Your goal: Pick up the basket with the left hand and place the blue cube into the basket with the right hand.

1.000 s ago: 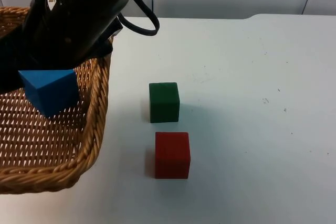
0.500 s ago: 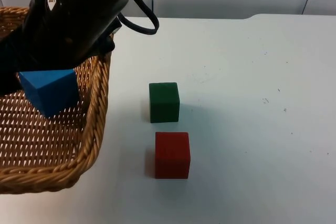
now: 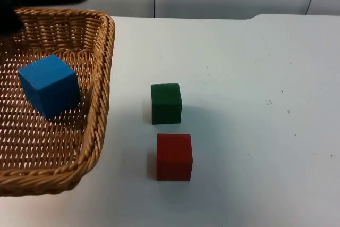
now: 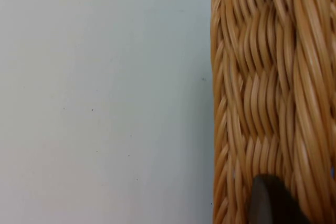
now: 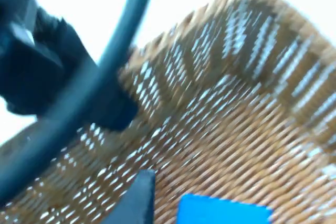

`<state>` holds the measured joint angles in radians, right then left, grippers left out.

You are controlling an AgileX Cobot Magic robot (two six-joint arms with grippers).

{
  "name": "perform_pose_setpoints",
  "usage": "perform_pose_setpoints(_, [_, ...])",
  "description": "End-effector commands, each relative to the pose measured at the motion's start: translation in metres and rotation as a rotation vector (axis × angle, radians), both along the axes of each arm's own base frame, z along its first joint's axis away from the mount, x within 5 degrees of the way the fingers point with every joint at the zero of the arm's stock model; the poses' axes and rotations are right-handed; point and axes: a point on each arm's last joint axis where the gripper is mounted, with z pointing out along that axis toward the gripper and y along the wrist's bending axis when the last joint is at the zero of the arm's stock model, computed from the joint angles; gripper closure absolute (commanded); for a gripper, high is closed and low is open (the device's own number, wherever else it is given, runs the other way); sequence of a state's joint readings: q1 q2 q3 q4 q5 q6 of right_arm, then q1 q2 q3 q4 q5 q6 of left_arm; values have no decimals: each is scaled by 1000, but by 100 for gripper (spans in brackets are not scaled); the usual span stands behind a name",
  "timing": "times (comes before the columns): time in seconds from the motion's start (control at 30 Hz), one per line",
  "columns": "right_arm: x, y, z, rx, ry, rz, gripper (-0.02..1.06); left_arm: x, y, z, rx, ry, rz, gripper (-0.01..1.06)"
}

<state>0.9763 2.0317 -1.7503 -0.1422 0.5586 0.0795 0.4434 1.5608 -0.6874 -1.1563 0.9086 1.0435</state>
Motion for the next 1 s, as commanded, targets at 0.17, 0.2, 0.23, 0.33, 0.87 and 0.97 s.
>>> perform_pose_setpoints(0.17, [-14,-32,56,15,-124,6,0,0,-1,3,-43,-9,18,105])
perform_pose_setpoints(0.2, [-17,-37,61,14,-139,8,0,0,-1,3,-43,-9,18,105])
perform_pose_setpoints(0.23, [-21,-44,67,20,-160,12,0,0,-1,3,-43,-9,18,105])
perform_pose_setpoints(0.33, [-35,-61,69,51,-182,31,0,0,-1,3,-43,-9,18,105])
perform_pose_setpoints(0.87, [-120,-176,36,81,-184,86,0,2,1,2,-17,-11,41,105])
perform_pose_setpoints(0.97, [-136,-193,33,89,-187,99,0,2,2,1,-13,-11,44,105])
